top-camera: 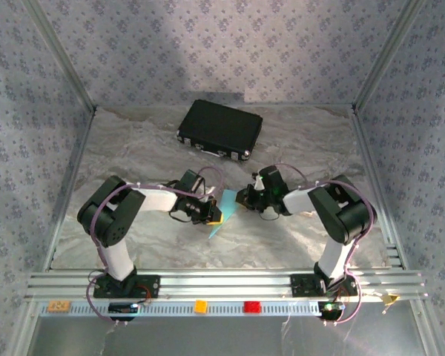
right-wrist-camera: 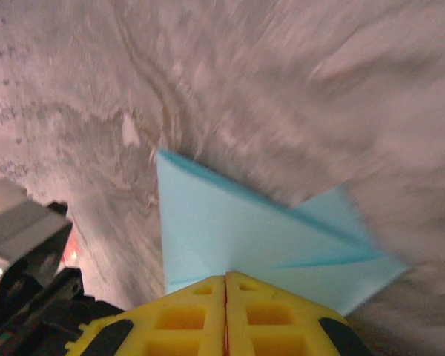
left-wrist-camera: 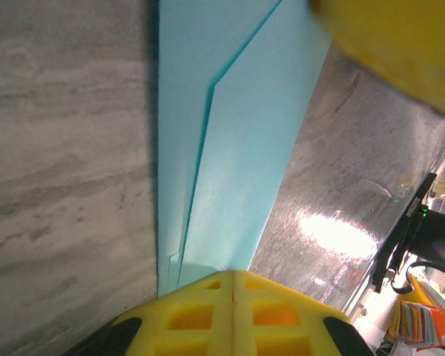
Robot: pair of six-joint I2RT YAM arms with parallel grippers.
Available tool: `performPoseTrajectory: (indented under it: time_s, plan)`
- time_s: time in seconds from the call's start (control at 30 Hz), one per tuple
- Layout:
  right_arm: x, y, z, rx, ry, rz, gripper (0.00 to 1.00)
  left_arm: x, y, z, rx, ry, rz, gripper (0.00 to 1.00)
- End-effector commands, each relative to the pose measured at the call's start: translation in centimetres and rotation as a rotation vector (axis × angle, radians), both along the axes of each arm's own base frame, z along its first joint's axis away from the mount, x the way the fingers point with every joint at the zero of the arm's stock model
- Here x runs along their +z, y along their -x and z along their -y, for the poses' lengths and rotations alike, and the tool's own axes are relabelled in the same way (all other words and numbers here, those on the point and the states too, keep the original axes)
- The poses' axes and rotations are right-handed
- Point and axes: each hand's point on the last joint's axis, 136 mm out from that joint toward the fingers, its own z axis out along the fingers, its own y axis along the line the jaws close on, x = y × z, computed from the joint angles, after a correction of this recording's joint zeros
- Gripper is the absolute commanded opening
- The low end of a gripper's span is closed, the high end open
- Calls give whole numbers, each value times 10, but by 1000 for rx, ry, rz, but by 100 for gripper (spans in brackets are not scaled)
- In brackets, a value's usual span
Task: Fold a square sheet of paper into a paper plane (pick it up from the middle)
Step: Fold the wing for the fifth time at the center of the table.
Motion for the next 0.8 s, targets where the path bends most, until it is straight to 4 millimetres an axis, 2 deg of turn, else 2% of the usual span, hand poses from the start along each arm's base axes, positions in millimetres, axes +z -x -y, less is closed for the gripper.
performPoseTrajectory:
  time_s: [0.0, 0.1, 0.23, 0.33, 0.43, 0.57, 0.77]
  plan:
    - [-13, -8, 25, -55, 51, -13, 9, -28, 21, -24, 15, -134, -87, 0]
    - [-5, -13, 34, -73, 73, 4, 10, -29, 22, -24, 14, -136, -90, 0]
    - [17, -13, 38, -82, 88, 54, 10, -28, 21, -24, 15, -135, -88, 0]
    - [29, -9, 33, -66, 77, 84, 10, -27, 21, -24, 13, -134, -87, 0]
    - [33, -4, 20, -24, 60, 93, 10, -27, 21, -23, 13, -133, -86, 0]
    - [24, 1, 1, 30, 58, 68, 10, -26, 20, -23, 12, -130, -86, 0]
    - [-9, 4, 5, 24, 123, -6, 3, -19, 18, -19, 12, -110, -77, 0]
